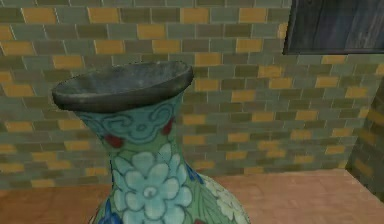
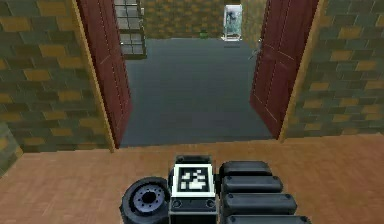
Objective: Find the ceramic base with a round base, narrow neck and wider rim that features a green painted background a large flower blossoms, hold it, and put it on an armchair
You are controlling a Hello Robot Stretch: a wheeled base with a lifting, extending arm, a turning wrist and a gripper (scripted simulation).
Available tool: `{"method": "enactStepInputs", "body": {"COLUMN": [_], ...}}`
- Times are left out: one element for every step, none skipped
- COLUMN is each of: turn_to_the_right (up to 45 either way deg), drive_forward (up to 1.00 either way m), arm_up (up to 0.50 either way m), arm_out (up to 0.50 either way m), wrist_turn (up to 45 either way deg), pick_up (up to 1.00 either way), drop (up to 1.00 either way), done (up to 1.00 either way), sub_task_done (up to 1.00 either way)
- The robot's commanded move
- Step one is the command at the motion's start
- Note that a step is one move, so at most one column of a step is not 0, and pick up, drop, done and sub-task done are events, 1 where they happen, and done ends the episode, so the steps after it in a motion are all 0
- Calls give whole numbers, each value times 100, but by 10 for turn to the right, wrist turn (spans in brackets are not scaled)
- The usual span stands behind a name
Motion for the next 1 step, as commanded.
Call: {"method": "enactStepInputs", "body": {"turn_to_the_right": [0], "drive_forward": [5], "arm_up": [0], "arm_out": [0], "wrist_turn": [0], "pick_up": [0], "drop": [0], "done": [0], "sub_task_done": [0]}}
